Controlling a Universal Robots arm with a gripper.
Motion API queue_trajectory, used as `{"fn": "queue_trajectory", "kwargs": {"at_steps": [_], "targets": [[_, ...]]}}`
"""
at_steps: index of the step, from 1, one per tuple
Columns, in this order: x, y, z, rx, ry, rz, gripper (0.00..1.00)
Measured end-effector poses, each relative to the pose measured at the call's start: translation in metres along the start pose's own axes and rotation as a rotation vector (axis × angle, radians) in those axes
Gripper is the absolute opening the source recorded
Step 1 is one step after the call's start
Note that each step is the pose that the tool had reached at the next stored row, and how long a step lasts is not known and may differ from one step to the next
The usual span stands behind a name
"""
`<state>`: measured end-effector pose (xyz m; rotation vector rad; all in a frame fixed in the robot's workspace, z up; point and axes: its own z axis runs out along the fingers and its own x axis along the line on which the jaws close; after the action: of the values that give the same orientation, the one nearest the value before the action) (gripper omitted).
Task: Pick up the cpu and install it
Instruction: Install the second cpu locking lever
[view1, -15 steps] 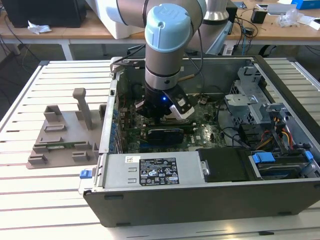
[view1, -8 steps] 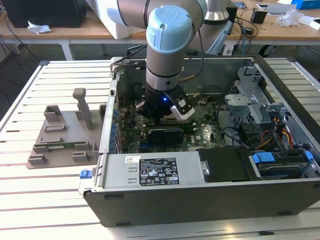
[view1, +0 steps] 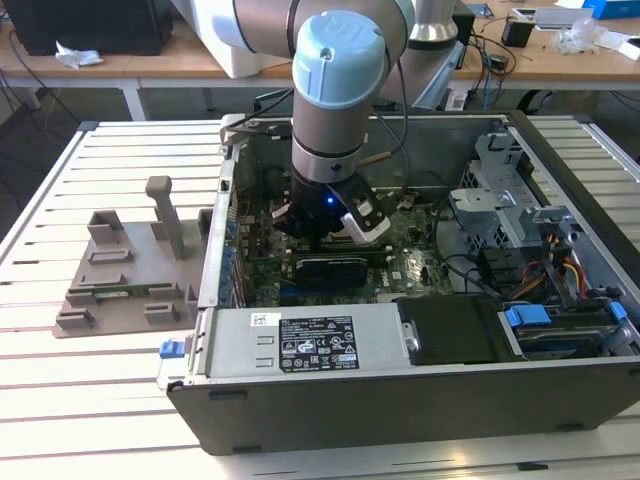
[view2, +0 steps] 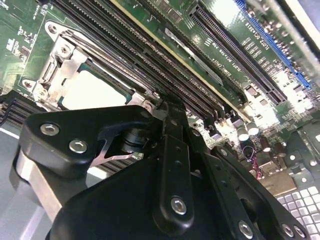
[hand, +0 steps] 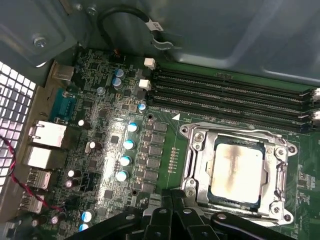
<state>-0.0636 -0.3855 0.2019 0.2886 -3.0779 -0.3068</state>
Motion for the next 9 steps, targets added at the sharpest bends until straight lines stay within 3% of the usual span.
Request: {"fn": "queue_trajectory", "kwargs": {"at_steps": [2, 5, 8, 9], "targets": [[-0.0017, 0.0064, -0.0035, -0.0009, -0.0004, 0.000, 0.11], [-0.0131, 0.0224, -0.0011, 0.0029, 0.0003, 0.000, 0.11], [-0.0244, 0.0291, 0.0002, 0.0336, 0.0062, 0.002, 0.11], [-0.0280, 0.0304, 0.0003, 0.0530, 0.0099, 0.003, 0.11]]}}
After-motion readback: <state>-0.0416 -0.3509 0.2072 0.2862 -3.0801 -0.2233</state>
